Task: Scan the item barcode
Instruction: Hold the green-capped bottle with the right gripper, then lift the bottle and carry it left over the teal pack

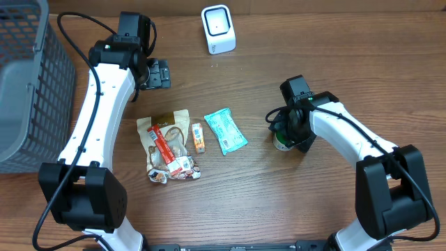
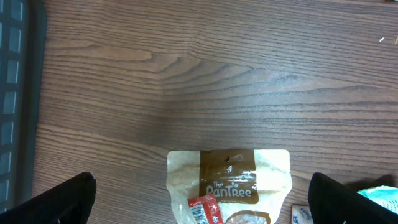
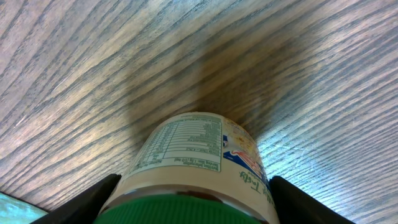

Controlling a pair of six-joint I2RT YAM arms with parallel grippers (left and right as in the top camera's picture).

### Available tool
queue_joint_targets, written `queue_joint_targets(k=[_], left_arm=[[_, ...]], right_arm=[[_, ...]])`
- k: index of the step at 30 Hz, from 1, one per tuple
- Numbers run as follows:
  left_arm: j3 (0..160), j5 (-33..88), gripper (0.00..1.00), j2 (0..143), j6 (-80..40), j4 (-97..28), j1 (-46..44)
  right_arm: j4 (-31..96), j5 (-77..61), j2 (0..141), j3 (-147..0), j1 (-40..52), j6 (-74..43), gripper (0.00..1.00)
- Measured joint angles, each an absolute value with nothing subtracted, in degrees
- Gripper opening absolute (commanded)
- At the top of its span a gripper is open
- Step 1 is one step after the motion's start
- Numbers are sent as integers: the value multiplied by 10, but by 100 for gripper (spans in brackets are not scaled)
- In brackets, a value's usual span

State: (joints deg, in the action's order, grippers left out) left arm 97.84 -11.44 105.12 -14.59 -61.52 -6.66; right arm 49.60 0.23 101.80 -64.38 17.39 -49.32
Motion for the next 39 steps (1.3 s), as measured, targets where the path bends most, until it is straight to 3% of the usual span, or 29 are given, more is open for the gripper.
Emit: queue_joint_targets(k=[15, 16, 18, 22, 29, 39], left_arm=[[978, -114, 100, 1051, -146, -615, -67], [978, -114, 100, 1051, -146, -615, -67], [978, -114, 100, 1051, -146, -615, -67], [978, -114, 100, 1051, -146, -615, -67], [978, -114, 100, 1051, -146, -615, -67], [978, -114, 100, 1051, -146, -615, -67]], right_arm=[[503, 6, 1018, -643, 174, -475, 75], [504, 6, 1018, -643, 174, -474, 76], [504, 8, 1018, -643, 174, -472, 89], [506, 10, 1018, -642, 174, -467, 90], [506, 10, 1018, -641, 174, -467, 85], [495, 11, 1019, -641, 174, -465, 70]])
